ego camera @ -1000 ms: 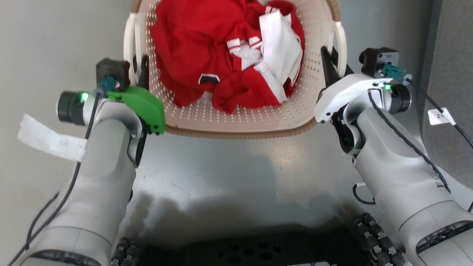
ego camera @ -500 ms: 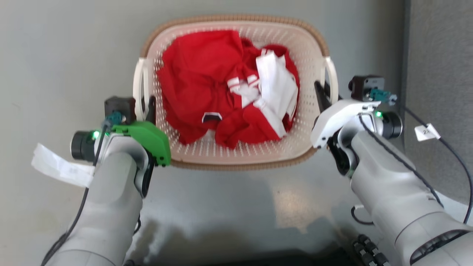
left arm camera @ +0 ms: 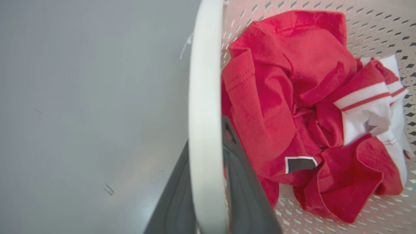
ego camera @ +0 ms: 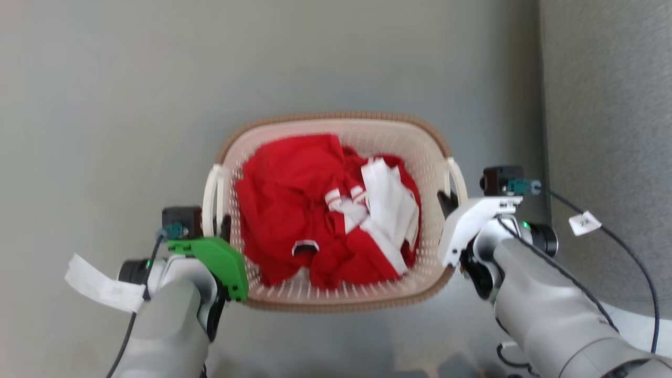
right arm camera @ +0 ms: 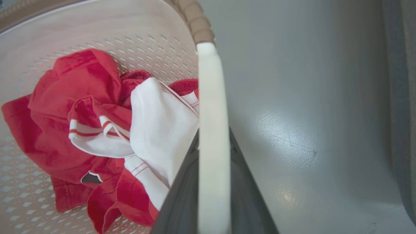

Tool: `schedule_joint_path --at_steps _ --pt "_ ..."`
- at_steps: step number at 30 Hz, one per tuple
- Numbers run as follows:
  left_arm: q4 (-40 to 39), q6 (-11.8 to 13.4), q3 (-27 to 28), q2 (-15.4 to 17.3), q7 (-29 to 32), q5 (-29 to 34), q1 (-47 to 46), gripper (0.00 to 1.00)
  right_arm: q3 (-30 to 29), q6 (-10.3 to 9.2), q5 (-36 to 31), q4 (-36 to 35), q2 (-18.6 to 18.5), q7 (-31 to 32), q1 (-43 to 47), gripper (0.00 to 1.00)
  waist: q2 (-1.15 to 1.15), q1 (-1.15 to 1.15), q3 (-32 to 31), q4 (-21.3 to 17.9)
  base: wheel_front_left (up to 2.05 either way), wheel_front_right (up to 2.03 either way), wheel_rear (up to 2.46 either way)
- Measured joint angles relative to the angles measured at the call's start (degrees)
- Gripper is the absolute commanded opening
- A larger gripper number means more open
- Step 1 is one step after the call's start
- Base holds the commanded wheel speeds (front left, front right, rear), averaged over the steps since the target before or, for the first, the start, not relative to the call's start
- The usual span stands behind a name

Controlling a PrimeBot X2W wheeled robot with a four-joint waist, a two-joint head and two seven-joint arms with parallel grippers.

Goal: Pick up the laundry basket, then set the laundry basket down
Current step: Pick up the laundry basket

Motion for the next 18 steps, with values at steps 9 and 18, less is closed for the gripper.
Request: schedule_joint_path --at_steps 9,18 --pt "2.2 -0.7 -1.8 -0.1 2.4 -2.1 4.2 0.0 3.5 0.3 2.5 0.7 0.1 3.3 4.5 0.0 0.0 0.0 -7.4 0.2 0.0 0.0 0.0" --pt "3.5 -1.1 -3.2 -0.1 3.5 -4.1 8.7 0.0 6.9 0.3 4.8 0.7 0.1 5.5 9.5 0.0 0.0 0.0 -14.8 0.4 0.0 0.0 0.0"
